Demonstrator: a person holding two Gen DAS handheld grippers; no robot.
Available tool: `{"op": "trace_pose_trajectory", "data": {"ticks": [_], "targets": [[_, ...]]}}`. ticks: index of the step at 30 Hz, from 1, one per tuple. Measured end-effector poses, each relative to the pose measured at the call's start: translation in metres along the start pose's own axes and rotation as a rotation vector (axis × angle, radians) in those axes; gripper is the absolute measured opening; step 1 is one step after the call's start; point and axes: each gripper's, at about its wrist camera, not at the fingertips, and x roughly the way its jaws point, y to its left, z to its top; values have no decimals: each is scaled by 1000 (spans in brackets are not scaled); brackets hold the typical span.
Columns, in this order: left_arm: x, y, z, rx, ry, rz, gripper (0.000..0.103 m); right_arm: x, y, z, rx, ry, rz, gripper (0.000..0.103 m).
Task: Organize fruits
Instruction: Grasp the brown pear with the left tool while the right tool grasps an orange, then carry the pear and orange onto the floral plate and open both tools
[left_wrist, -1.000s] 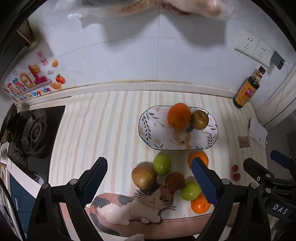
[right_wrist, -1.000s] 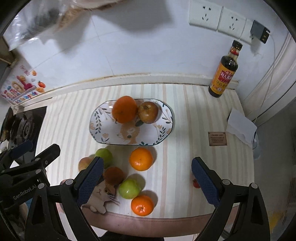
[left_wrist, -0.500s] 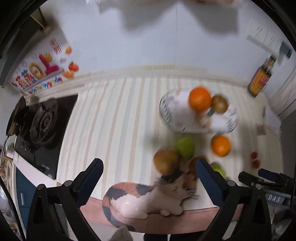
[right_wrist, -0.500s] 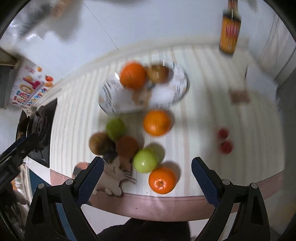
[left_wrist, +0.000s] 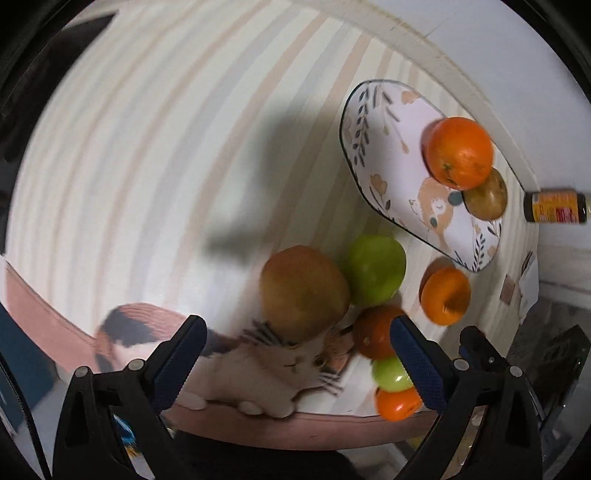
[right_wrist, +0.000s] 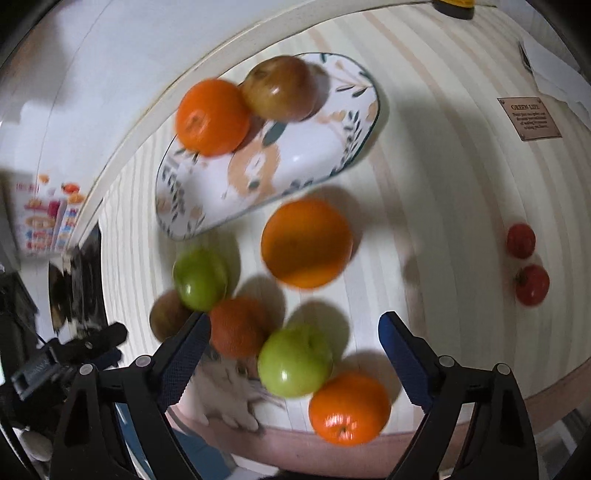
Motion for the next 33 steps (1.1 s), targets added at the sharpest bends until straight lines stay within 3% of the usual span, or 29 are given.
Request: {"op": "trace_pose_trajectory", "data": {"ticks": [9, 13, 16, 17, 25, 28, 33], "targets": [[44, -9, 20, -38, 64, -6, 101, 36, 5, 40, -14, 70, -31, 94], [41, -13, 19, -46, 35, -55, 94, 52, 6, 46, -37, 108, -33, 75], [32, -12, 19, -56, 6, -59, 78, 55, 7, 46, -65, 105, -54, 68], [29, -11, 18, -59, 3, -58, 69, 54, 8, 46, -79, 102, -58, 68], [35, 1, 13, -62, -4, -48, 69, 57, 16, 43, -111, 104, -86, 68], [31, 4, 14, -45, -24, -59, 61, 60, 20, 48, -115, 109, -91, 68], [29, -5, 5, 24, -31, -24, 60, 66, 39, 43, -211, 103, -172, 67]]}}
